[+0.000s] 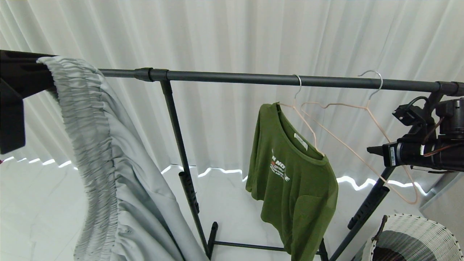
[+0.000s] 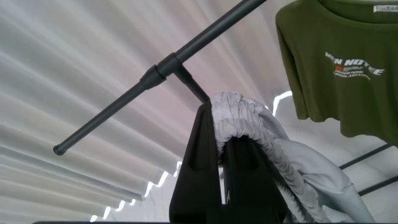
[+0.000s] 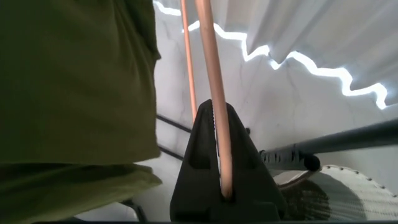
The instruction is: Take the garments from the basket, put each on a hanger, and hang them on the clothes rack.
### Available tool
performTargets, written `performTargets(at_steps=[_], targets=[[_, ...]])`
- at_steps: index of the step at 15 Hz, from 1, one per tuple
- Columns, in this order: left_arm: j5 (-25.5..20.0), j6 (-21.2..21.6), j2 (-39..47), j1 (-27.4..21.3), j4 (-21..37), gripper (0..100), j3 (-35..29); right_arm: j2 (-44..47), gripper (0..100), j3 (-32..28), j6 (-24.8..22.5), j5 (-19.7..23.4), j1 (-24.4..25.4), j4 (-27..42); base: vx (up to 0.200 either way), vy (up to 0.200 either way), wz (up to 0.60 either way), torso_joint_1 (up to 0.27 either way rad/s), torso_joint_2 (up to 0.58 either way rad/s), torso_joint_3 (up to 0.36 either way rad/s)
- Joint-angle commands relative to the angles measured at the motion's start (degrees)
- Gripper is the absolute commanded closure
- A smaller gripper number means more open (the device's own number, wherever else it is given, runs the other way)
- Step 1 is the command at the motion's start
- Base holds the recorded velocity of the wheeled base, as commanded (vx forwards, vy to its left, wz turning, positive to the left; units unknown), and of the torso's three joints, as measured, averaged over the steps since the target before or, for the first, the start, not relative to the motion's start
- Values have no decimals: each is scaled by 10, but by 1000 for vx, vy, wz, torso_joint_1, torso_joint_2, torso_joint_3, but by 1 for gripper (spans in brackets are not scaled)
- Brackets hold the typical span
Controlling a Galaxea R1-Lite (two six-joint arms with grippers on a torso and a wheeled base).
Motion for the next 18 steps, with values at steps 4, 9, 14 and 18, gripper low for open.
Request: performTargets(at_steps=[4,9,14,18], targets=[[-1,3,2,0,0,100,7,-75,100,28,5,-8,-2,0,0,0,0,0,0,0],[-1,3,0,0,0,100,21,-166,100,98,3,-43,-2,1,-80,0,0,1,2,2],[11,5,0,16,0,100,28,-269,100,182,-17,-68,2,19,-200,0,0,2,1,7],[17,4,1,21,0,100,32,-346,100,201,-33,-78,4,77,-200,0,0,0,1,2]])
